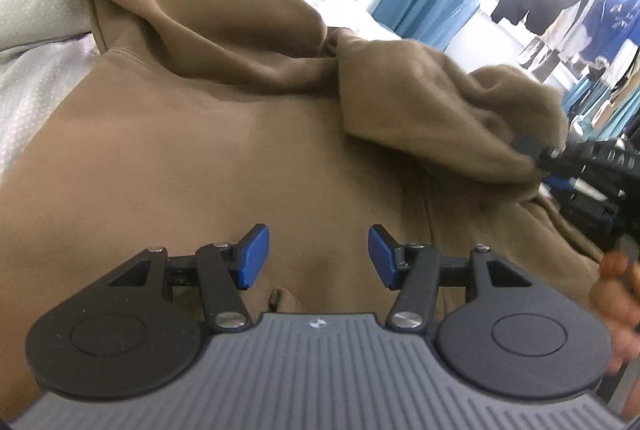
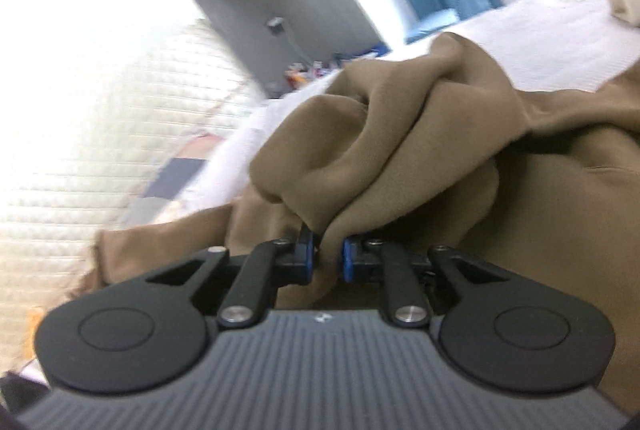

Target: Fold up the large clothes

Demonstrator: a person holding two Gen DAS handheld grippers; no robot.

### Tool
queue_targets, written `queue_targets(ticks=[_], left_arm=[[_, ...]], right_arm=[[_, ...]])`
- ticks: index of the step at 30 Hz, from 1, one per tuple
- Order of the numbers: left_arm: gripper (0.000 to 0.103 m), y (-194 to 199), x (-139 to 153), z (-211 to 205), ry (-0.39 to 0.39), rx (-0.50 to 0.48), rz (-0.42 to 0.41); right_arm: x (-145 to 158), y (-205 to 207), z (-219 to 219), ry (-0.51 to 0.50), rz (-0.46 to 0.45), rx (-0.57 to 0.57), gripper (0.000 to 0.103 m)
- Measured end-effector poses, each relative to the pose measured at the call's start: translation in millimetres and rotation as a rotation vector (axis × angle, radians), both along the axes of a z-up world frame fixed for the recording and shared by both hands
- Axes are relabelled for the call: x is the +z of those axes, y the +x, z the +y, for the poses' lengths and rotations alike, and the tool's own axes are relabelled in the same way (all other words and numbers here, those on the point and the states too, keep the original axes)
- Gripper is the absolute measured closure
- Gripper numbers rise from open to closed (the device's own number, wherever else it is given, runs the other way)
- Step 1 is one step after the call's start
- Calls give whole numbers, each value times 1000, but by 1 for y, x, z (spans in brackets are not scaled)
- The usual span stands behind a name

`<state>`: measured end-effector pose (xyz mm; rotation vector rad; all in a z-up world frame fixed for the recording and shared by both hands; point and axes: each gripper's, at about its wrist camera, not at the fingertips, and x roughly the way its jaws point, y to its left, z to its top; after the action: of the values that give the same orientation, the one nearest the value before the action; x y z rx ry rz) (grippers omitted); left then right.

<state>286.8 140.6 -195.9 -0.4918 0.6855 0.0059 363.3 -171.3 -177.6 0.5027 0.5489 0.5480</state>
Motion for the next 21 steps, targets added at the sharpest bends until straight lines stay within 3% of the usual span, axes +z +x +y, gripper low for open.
queue_targets(ticks=[2,7,9,16,18,20,21], left_arm=[[42,-2,2,-3,9,-1,-12],[42,-2,1,-6,24,3,-14],[42,-1,0,-4,23,9,-10],[42,3,-2,-2,22,16,-6],[42,4,-2,0,16,18,-9],[42,3,0,0,16,20,-14],[42,3,0,0,17,21,-16]], right_arm=[[-3,-10,6,-17,21,29,87],[-51,-19,20,-94,202,52,90],[-62,-17,19,-80,252,44,91],[-45,-29,33,-172,218,62,86],[-35,-37,33,-198,209,64,76],[-26,-44,34,-226,190,83,55],[-21,-43,35,-237,173,106,51]])
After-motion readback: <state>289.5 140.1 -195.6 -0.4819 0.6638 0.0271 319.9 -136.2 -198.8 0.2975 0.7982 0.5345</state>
